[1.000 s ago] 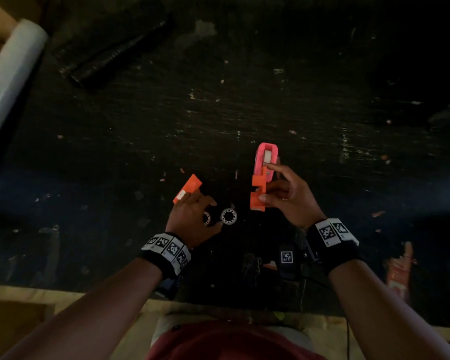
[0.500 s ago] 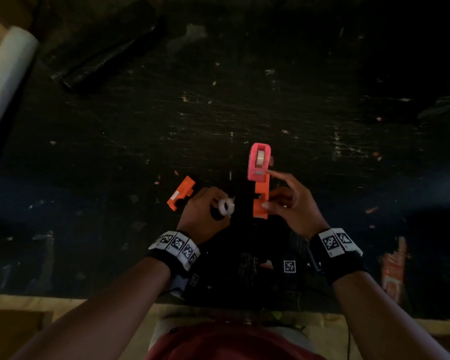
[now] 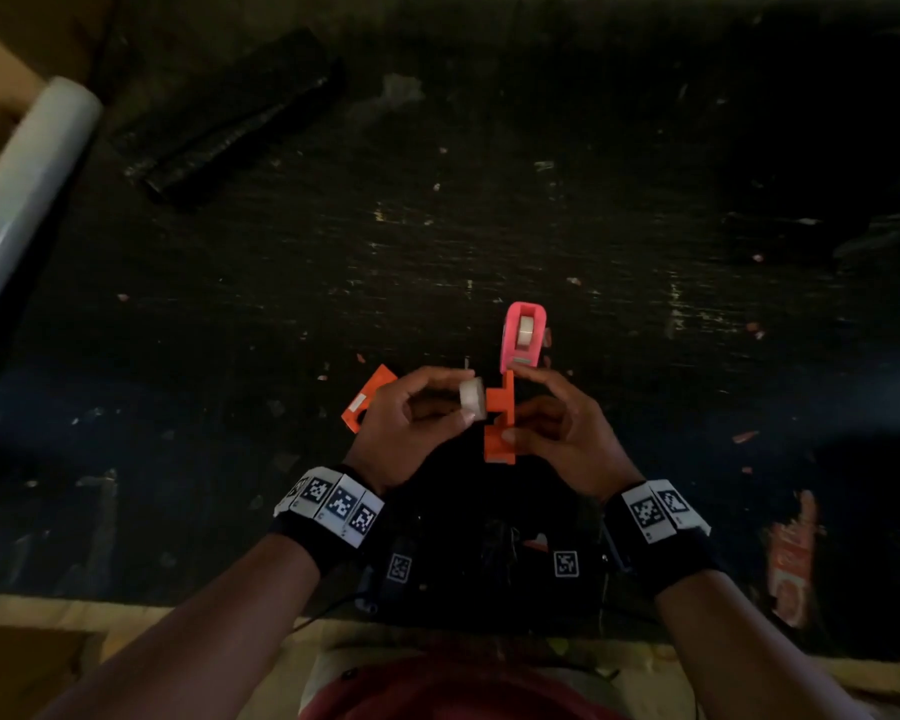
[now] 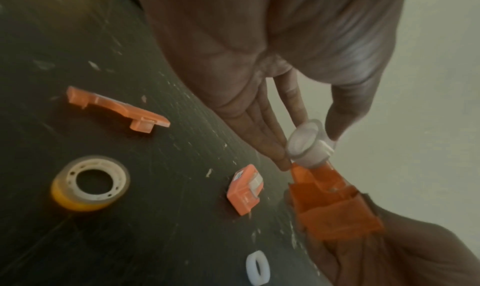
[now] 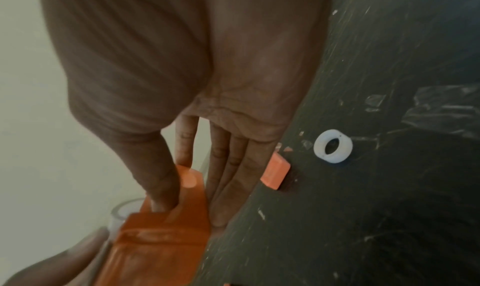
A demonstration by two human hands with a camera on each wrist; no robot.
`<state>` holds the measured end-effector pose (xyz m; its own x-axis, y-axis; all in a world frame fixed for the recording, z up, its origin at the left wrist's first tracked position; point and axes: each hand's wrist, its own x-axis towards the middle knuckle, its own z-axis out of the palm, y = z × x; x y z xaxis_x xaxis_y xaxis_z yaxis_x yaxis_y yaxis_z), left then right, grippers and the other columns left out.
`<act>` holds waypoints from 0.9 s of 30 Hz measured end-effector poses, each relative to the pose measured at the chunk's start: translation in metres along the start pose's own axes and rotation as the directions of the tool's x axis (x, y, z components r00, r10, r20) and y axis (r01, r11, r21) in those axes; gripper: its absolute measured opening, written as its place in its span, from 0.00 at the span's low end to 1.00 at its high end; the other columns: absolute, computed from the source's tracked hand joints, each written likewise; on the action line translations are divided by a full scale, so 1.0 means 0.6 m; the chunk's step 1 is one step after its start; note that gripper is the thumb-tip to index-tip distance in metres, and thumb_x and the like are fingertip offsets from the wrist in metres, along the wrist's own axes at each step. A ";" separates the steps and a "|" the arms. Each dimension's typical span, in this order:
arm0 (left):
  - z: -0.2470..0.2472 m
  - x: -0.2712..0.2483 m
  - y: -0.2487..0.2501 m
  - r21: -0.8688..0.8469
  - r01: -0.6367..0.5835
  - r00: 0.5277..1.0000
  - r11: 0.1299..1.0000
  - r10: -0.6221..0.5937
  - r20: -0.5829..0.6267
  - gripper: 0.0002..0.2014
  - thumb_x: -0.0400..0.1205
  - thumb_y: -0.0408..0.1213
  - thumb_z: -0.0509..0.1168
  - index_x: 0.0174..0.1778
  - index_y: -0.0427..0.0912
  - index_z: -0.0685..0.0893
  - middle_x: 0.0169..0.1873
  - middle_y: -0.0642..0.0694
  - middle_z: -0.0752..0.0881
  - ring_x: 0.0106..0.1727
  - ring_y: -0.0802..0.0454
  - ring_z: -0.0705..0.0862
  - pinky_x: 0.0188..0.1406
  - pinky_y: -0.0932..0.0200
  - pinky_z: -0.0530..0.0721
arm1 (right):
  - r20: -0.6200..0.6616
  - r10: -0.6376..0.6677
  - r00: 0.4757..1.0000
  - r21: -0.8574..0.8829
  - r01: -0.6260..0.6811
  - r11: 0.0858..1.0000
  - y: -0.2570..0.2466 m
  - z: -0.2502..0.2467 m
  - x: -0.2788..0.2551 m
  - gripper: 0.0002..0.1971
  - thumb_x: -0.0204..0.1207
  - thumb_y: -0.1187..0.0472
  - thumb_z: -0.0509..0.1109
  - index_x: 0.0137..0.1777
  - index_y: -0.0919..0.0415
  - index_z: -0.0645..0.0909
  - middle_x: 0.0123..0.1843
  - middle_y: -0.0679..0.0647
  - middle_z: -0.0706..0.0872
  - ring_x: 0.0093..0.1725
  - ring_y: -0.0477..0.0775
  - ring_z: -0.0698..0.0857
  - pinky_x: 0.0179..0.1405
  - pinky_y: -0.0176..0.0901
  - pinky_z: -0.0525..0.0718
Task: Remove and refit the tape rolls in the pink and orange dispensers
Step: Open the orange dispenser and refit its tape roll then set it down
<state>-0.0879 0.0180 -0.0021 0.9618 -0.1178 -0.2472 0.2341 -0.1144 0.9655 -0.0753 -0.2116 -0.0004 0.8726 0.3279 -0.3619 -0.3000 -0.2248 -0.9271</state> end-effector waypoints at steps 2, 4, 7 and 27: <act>-0.002 0.001 0.005 -0.012 -0.007 1.000 1.000 0.007 0.016 0.21 0.79 0.21 0.75 0.64 0.48 0.88 0.58 0.56 0.94 0.64 0.55 0.92 0.67 0.58 0.88 | 0.015 -0.006 1.000 -0.022 0.006 1.000 -0.004 0.003 0.003 0.38 0.73 0.72 0.80 0.80 0.48 0.74 0.60 0.56 0.91 0.60 0.52 0.92 0.62 0.57 0.91; -0.005 0.003 0.007 -0.005 -0.022 0.999 1.000 0.023 0.029 0.22 0.79 0.22 0.76 0.65 0.47 0.89 0.58 0.54 0.94 0.64 0.54 0.92 0.67 0.56 0.88 | 0.022 -0.012 1.000 -0.036 0.013 0.999 -0.007 0.005 0.005 0.38 0.73 0.72 0.80 0.80 0.47 0.73 0.60 0.55 0.91 0.60 0.51 0.92 0.63 0.57 0.91; -0.008 0.005 0.010 0.006 -0.023 0.999 1.000 0.022 0.037 0.24 0.77 0.24 0.78 0.67 0.45 0.88 0.58 0.50 0.94 0.63 0.52 0.92 0.68 0.51 0.88 | 0.032 -0.020 0.999 -0.023 0.021 1.000 -0.011 0.008 0.005 0.39 0.72 0.72 0.80 0.80 0.49 0.73 0.60 0.57 0.91 0.60 0.52 0.92 0.63 0.56 0.90; -0.155 0.082 -0.069 0.900 0.104 0.955 0.424 -0.296 0.030 0.47 0.73 0.41 0.81 0.85 0.65 0.64 0.77 0.43 0.68 0.75 0.38 0.77 0.73 0.39 0.84 | -0.004 -0.027 1.000 0.088 0.028 0.996 -0.018 0.012 0.013 0.38 0.73 0.77 0.78 0.79 0.50 0.73 0.60 0.57 0.91 0.61 0.50 0.92 0.59 0.48 0.92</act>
<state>-0.0368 0.1085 -0.0466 0.8445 -0.1076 -0.5246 0.0714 -0.9482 0.3094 -0.0682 -0.1999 0.0064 0.8821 0.3301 -0.3361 -0.3085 -0.1343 -0.9417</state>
